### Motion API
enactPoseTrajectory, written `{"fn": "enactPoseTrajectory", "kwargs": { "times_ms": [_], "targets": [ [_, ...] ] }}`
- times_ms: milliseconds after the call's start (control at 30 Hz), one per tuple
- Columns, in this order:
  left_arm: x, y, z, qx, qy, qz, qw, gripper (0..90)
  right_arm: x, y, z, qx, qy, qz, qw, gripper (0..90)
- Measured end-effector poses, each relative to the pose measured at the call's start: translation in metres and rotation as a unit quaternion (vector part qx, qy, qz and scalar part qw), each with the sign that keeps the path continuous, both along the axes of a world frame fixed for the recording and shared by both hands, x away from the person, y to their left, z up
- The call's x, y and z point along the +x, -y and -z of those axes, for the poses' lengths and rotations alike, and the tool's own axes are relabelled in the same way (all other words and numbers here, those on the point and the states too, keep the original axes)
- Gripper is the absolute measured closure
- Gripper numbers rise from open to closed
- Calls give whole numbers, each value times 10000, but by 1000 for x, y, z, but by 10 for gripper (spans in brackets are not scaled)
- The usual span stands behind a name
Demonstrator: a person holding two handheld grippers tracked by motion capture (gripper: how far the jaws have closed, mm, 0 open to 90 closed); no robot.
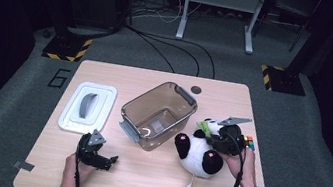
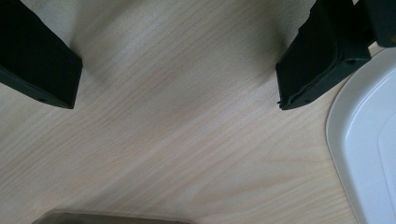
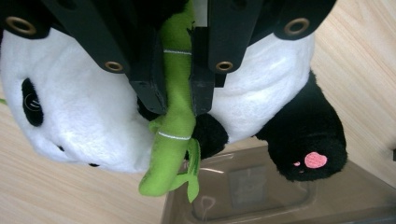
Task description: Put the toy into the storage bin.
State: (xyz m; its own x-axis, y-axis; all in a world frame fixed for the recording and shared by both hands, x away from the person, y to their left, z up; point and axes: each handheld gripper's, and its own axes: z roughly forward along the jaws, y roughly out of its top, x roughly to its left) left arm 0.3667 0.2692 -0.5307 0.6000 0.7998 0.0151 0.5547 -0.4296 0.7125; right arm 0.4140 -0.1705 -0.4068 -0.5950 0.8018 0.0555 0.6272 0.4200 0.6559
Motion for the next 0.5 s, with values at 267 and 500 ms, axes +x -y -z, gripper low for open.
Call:
{"fn": "enactPoseTrajectory", "kwargs": {
  "times_ms": [267,500],
  "targets": [
    [0,0,0,0,1,-1,10000,0,-1,2,-10,47,33,48,10000,774],
    [0,0,0,0,0,-1,10000,0,0,6,-20,105,117,89,9998,774]
  ]
}}
